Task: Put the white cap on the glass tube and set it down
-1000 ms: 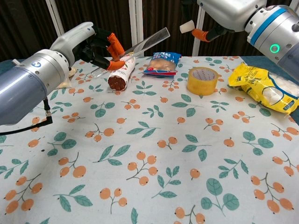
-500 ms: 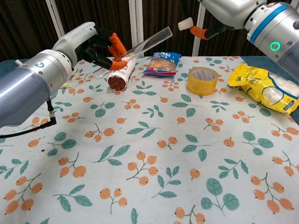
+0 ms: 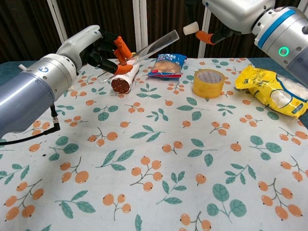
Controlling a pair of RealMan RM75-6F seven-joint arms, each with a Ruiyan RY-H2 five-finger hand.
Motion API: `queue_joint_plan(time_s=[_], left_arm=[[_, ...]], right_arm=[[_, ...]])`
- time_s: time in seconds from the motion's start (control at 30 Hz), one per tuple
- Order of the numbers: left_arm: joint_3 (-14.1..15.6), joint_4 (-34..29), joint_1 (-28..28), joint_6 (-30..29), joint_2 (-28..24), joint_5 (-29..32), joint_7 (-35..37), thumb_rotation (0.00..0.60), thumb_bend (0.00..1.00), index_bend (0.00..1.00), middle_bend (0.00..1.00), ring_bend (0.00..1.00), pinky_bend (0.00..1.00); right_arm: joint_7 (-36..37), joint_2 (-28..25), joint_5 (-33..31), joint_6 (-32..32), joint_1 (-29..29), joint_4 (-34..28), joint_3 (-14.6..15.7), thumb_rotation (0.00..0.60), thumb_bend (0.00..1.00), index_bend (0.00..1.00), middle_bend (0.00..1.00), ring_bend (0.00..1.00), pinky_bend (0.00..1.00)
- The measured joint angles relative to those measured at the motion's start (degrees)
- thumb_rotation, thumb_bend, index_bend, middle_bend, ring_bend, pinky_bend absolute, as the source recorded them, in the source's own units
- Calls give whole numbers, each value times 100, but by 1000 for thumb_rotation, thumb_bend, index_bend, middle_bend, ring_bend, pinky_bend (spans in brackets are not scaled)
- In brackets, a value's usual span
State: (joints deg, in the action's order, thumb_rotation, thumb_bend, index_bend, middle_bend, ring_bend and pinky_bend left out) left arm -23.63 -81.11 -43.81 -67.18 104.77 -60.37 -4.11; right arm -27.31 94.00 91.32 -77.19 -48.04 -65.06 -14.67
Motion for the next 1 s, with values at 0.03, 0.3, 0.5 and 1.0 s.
queue_joint_plan(time_s=[0.03,0.3,0.5,1.0], left_arm=[[-2,4,-1,0,7,3,3,600,836,699,688,188,0],[-30,8,-31,-7,56,-3,10,600,836,699,688,188,0],[-32,15,-38,0,72,7,2,600,836,699,688,188,0],[-32,22,-67,18,108,-23,2,600,836,699,688,188,0]], right_arm=[[-2,-2,5,0,-2,-4,6,600,414,695,210,25,14],[-19,12,0,9,8,-31,54,600,414,695,210,26,14],[-47,20,4,5,4,-69,69,600,414,695,210,25,14],[-104,49,12,8,-17,-165,81,600,414,695,210,26,14]])
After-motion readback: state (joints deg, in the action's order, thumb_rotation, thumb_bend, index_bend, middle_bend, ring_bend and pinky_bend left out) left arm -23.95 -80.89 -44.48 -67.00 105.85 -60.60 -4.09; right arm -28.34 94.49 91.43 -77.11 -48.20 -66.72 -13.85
